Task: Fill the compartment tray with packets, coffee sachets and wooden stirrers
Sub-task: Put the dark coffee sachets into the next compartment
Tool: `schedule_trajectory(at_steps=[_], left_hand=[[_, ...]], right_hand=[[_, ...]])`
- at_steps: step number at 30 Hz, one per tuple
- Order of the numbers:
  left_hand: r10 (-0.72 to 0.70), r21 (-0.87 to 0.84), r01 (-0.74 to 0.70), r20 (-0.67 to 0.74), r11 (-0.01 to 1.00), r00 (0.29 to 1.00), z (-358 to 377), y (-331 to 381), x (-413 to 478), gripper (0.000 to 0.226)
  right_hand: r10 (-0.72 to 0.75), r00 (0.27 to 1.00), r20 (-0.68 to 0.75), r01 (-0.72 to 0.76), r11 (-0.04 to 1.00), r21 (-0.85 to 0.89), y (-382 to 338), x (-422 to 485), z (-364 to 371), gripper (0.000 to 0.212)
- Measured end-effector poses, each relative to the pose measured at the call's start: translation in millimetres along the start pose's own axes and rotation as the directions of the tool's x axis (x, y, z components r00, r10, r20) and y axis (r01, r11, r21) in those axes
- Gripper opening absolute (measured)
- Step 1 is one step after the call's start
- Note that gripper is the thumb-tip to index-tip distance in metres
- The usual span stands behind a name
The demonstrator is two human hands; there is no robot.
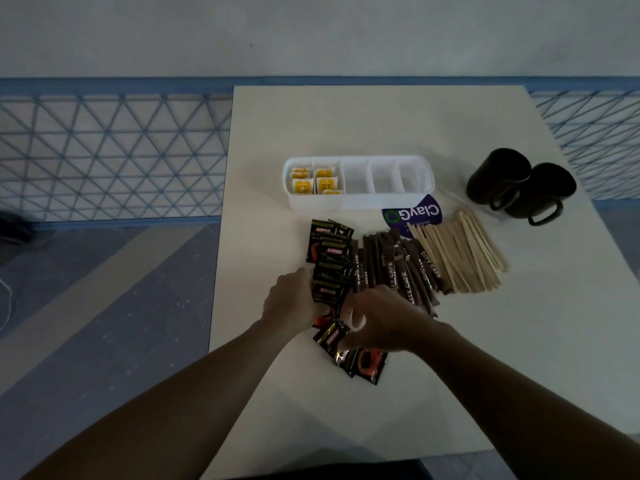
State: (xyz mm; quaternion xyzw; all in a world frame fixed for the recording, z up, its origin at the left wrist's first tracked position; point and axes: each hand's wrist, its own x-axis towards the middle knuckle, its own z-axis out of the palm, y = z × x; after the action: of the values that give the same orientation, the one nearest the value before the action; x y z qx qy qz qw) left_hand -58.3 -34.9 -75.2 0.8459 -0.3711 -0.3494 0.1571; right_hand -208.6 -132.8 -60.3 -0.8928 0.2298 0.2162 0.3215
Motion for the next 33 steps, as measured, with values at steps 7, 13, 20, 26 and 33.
schedule_trajectory(at_steps=[7,13,20,26,33], left_hand=[[-0.072,-0.036,0.070,-0.061,0.997,0.996,9,-3,-3,0.032],[-0.069,-0.058,0.066,-0.066,0.996,0.995,12,-7,-4,0.030],[-0.029,-0.105,0.024,-0.045,0.994,0.999,8,-15,-5,0.033],[0.042,-0.146,-0.048,-0.042,0.988,0.998,4,-21,-1,0.029],[0.097,-0.237,-0.094,0.000,0.967,0.995,-11,-20,6,0.022]], right_hand=[[0.015,0.999,-0.039,-0.016,0.999,-0.040,-4,-9,28,0.063],[-0.021,0.998,-0.064,0.019,0.999,-0.039,-6,-8,35,0.076],[-0.012,0.996,-0.087,0.010,0.999,-0.033,-9,-5,35,0.052],[-0.046,0.991,-0.126,0.044,0.999,-0.020,-6,-3,31,0.016],[-0.017,0.977,-0.212,0.063,0.975,0.211,2,4,8,0.011]])
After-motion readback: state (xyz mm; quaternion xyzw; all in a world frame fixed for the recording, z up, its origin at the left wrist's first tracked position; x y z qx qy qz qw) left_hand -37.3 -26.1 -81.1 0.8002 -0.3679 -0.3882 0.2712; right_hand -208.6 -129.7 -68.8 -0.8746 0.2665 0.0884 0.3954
